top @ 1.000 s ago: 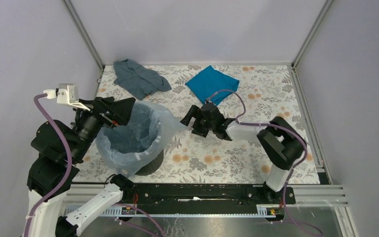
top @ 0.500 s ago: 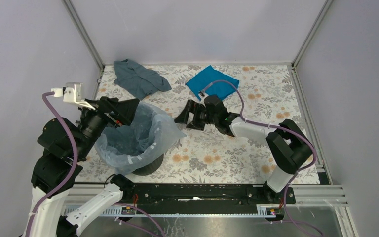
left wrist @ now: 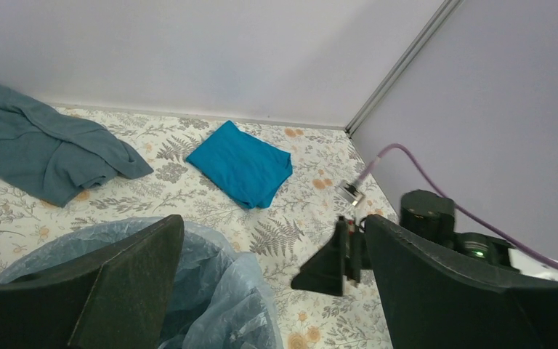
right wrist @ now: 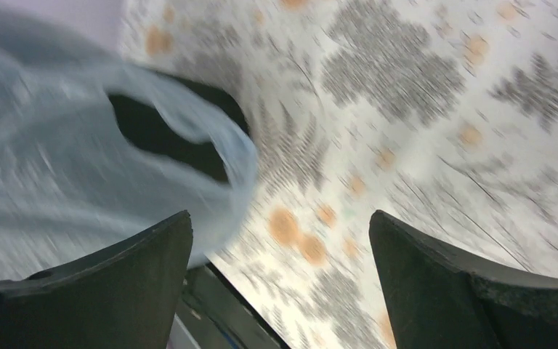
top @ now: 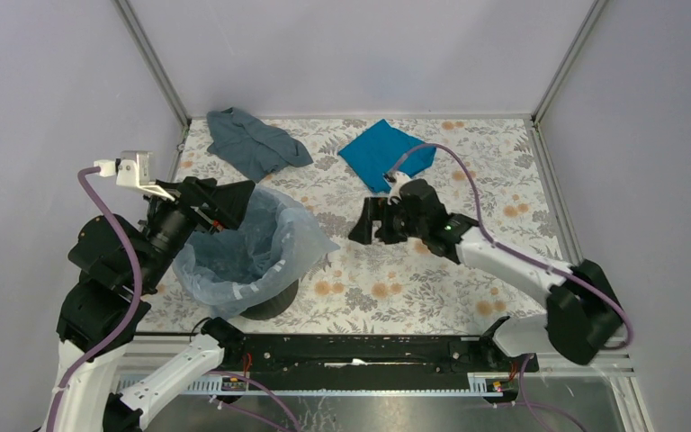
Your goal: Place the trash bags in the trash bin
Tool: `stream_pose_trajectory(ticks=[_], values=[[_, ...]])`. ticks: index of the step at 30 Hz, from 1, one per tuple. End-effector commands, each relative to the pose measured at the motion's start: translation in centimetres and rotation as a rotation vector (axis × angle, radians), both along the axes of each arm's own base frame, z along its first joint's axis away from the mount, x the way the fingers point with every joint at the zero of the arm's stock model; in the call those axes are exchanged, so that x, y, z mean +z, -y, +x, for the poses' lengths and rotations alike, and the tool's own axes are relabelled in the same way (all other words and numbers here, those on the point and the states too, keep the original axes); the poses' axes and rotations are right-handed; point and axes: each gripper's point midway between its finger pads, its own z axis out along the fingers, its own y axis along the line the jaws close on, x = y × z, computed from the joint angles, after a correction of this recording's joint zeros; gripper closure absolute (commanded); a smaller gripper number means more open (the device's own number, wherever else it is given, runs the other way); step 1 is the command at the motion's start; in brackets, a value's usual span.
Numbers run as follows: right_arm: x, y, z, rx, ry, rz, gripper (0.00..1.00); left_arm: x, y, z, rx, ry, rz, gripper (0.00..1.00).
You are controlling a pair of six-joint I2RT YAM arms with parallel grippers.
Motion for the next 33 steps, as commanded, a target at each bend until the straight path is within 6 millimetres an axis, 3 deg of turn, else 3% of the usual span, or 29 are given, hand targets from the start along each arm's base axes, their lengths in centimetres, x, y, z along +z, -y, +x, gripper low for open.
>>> stream_pose_trajectory(ticks=[1, 3, 5, 9, 12, 17, 21, 25, 27, 29, 33], values=[[-1.1, 4.6, -3.8, 0.177, 0.110, -0.201, 0.10, 0.9, 0.4, 0.6, -0.006, 0.037, 0.006, 0.01], [-1.3, 4.3, -5.4, 0.258, 0.117, -0.177, 0.13, 0.7, 0.5, 0.7, -0.008, 0.034, 0.007, 0.01], [-1.3, 2.8, -6.5, 0.302, 0.116, -0.118, 0.14, 0.8, 0.5, 0.6, -0.008, 0.036, 0.003, 0.01], [0.1, -3.6, -8.3, 0.368, 0.178, 0.087, 0.17, 1.1, 0.2, 0.4, 0.000, 0.044, -0.006, 0.01], [0.0, -7.9, -9.0, 0.426, 0.243, 0.160, 0.18, 1.5, 0.1, 0.2, -0.001, 0.047, -0.010, 0.01], [1.2, -14.0, -8.9, 0.426, 0.295, 0.360, 0.21, 1.7, -0.1, -0.1, 0.003, 0.044, -0.006, 0.01], [0.0, -19.0, -8.0, 0.362, 0.285, 0.372, 0.19, 2.0, -0.3, -0.3, 0.005, 0.049, -0.015, 0.01], [-1.1, -23.0, -5.7, 0.294, 0.266, 0.380, 0.18, 2.3, -0.3, -0.4, 0.002, 0.048, -0.022, 0.01], [-1.9, -24.3, -5.3, 0.311, 0.266, 0.344, 0.17, 2.3, -0.3, -0.4, 0.000, 0.047, -0.023, 0.01], [-2.5, -24.2, -5.0, 0.300, 0.246, 0.303, 0.16, 2.4, -0.3, -0.4, 0.002, 0.046, -0.020, 0.01], [-3.1, -20.2, -5.4, 0.254, 0.215, 0.143, 0.12, 2.6, -0.3, -0.2, 0.006, 0.052, -0.008, 0.01]])
